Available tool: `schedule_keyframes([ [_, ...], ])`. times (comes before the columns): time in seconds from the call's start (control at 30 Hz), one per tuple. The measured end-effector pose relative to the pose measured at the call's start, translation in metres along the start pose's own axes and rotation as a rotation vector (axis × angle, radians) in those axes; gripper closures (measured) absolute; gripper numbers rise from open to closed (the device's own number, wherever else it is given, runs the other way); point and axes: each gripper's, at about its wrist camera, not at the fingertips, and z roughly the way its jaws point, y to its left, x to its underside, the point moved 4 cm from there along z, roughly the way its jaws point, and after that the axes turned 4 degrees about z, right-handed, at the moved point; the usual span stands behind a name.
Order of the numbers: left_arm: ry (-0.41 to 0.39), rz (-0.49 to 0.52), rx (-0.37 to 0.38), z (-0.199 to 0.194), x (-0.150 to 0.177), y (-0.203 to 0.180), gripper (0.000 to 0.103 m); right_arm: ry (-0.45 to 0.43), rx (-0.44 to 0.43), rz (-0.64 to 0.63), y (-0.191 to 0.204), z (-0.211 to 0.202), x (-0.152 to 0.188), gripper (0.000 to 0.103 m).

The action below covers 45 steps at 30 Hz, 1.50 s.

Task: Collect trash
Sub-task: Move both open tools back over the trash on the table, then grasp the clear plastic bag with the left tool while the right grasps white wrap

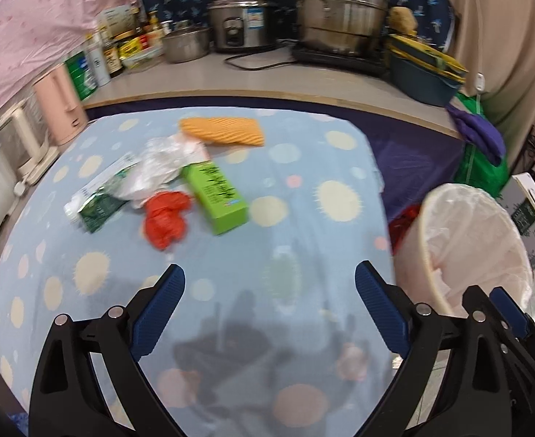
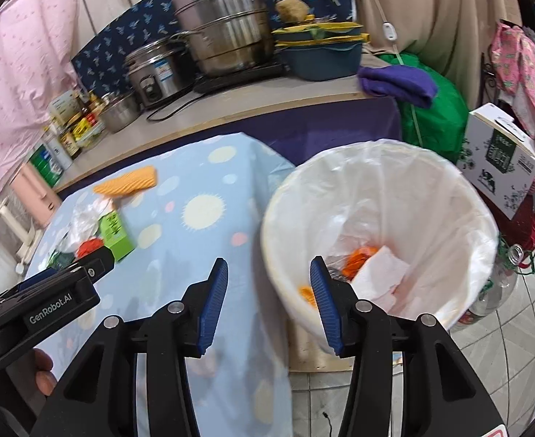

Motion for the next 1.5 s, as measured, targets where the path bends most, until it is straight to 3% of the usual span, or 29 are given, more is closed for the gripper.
schedule_keyframes([
  [0.33,0.039,-0.119,-0.075,0.014,0.013,0.091,0.013,0.067,-0.057,-0.106,0.075,0.026,0.022,0.056],
  [0.77,0.078,-0.221,-0.126,0.041,0.021,0.169,0.013,0.117,-0.098,-0.217,0.154,0.068,0.025,0.056],
  [1.13,0.066,-0.232,-0.084,0.074,-0.016,0.188,0.013,0.126,-0.117,-0.251,0.196,0.106,0.008,0.056],
  [1.5,0.112,-0.281,0.02,0.12,-0.04,0.175,0.013,0.109,-0.102,-0.231,0.197,0.13,-0.018,0.056],
])
